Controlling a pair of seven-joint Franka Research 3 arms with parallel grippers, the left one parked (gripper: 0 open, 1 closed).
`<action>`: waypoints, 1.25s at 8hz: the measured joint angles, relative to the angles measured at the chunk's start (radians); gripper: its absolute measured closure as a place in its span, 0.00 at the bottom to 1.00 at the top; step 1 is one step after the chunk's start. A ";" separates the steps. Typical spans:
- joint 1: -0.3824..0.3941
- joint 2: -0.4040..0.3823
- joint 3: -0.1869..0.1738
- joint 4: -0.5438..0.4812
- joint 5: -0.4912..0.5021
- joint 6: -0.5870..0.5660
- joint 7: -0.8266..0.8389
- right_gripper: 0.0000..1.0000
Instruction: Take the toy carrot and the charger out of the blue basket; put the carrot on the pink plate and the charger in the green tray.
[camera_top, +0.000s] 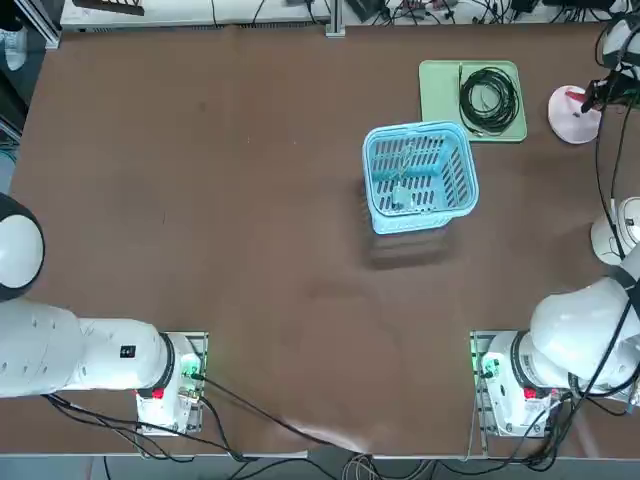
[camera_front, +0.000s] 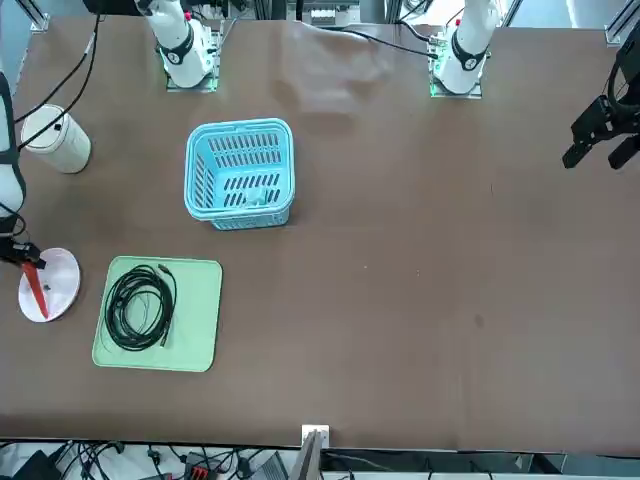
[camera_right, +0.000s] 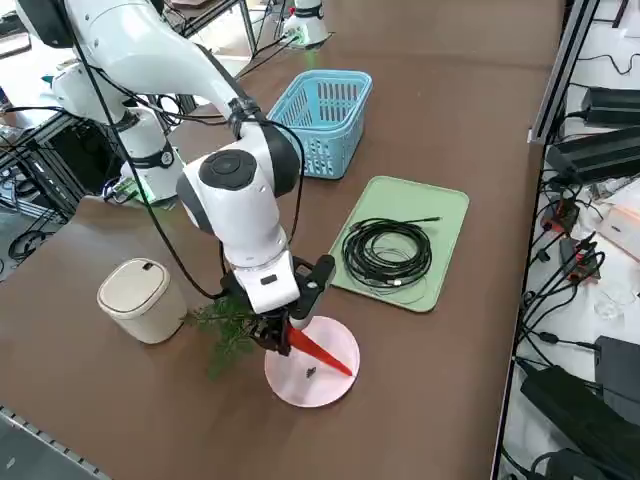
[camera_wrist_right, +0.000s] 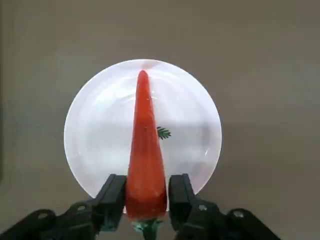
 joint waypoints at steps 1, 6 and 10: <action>0.000 0.000 0.001 0.000 0.000 0.000 0.000 0.40; 0.000 -0.003 0.007 0.003 0.000 0.000 0.000 0.07; 0.039 -0.107 0.025 0.029 0.001 -0.203 0.073 0.02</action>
